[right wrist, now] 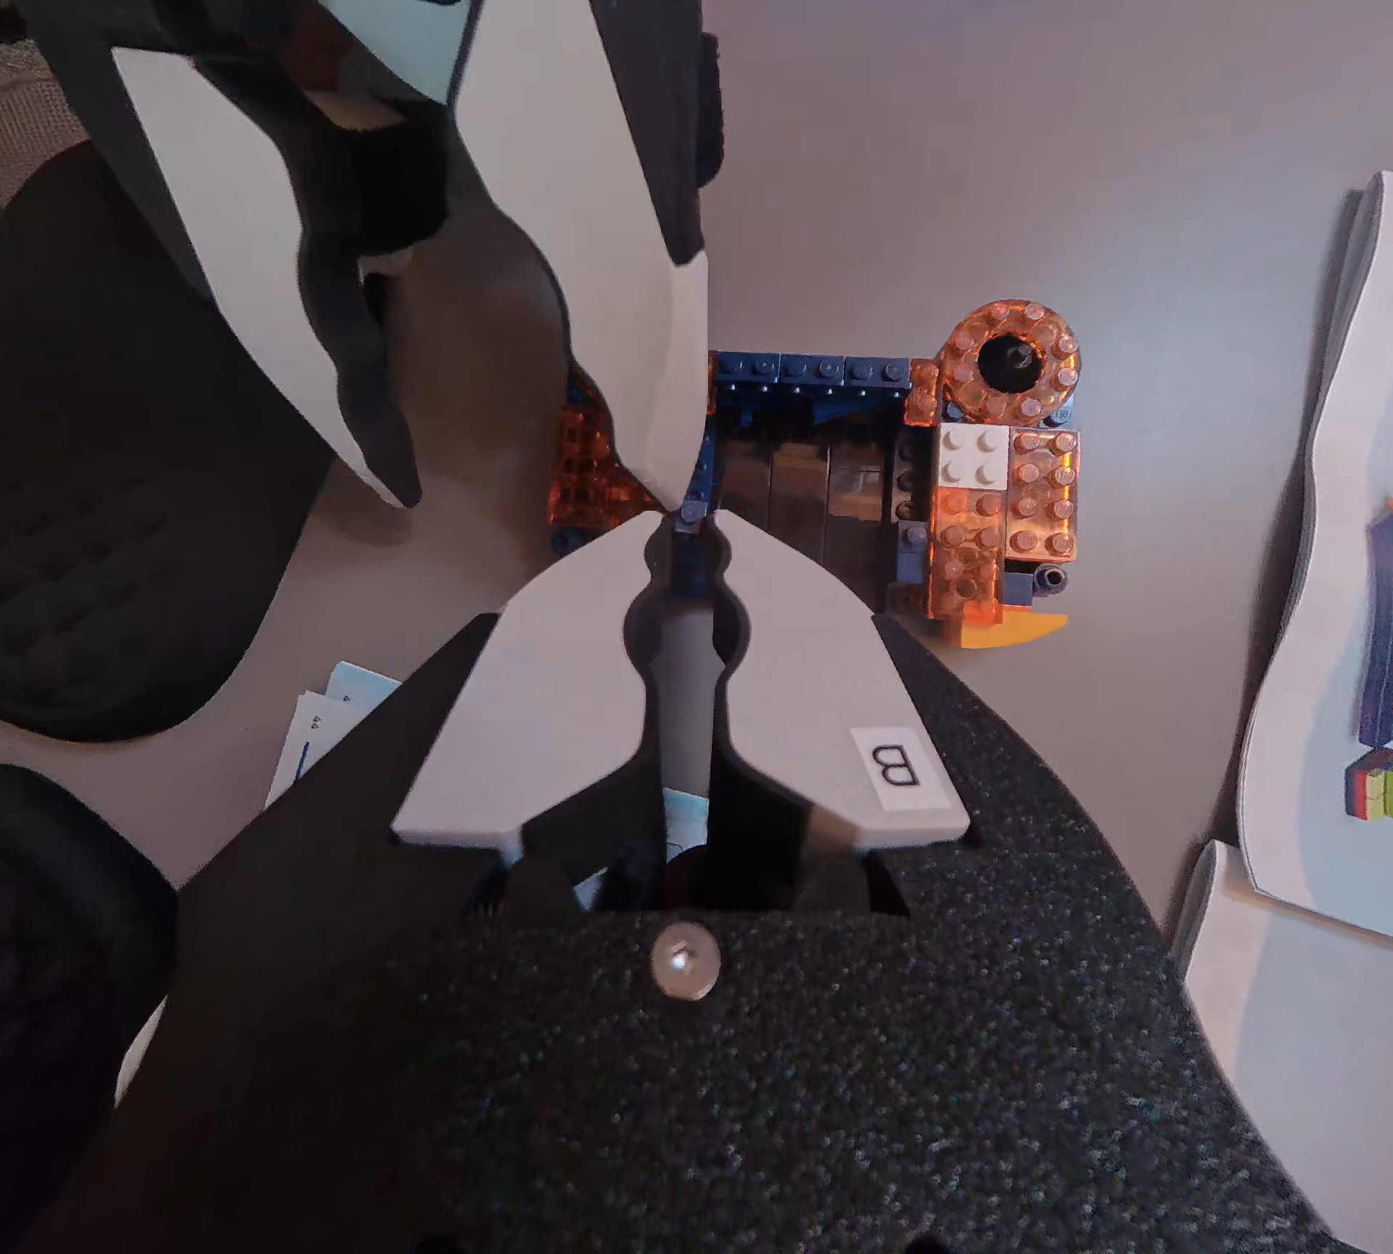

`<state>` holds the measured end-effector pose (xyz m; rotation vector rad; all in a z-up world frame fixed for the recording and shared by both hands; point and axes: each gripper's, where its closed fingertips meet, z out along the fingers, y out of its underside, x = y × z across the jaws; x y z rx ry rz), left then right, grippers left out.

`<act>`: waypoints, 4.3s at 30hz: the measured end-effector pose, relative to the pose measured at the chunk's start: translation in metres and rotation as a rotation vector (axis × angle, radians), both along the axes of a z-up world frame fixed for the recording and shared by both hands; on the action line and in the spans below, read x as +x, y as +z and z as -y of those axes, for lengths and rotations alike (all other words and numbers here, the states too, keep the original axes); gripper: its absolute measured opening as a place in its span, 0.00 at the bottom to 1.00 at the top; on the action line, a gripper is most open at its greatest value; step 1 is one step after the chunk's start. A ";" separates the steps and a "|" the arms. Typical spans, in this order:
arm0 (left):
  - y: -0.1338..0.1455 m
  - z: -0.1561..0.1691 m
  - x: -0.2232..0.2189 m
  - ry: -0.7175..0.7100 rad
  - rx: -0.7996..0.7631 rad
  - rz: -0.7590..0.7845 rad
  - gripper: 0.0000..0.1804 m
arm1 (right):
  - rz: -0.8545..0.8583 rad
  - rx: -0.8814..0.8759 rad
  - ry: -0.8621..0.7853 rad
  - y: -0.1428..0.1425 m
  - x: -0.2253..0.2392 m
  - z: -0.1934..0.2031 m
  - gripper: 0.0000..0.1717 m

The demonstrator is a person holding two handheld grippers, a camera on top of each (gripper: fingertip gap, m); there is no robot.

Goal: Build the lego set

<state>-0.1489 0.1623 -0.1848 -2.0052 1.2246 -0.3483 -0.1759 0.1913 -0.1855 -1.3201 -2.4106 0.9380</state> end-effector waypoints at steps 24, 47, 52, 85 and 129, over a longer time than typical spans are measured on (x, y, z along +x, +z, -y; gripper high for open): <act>-0.005 0.002 0.001 -0.041 -0.044 -0.055 0.40 | 0.062 -0.012 0.054 -0.001 0.001 -0.001 0.04; -0.006 0.001 0.001 -0.030 -0.102 -0.071 0.37 | 0.048 -0.187 -0.032 0.005 0.003 -0.004 0.05; -0.006 0.000 0.000 -0.031 -0.109 -0.081 0.37 | 0.042 -0.205 -0.036 0.003 0.004 -0.003 0.03; 0.041 -0.002 -0.012 0.120 0.098 0.067 0.42 | -0.108 -0.399 -0.131 0.064 0.013 -0.007 0.22; 0.073 -0.004 0.134 0.270 0.375 0.450 0.07 | -0.175 -0.030 -0.820 0.006 0.350 -0.013 0.13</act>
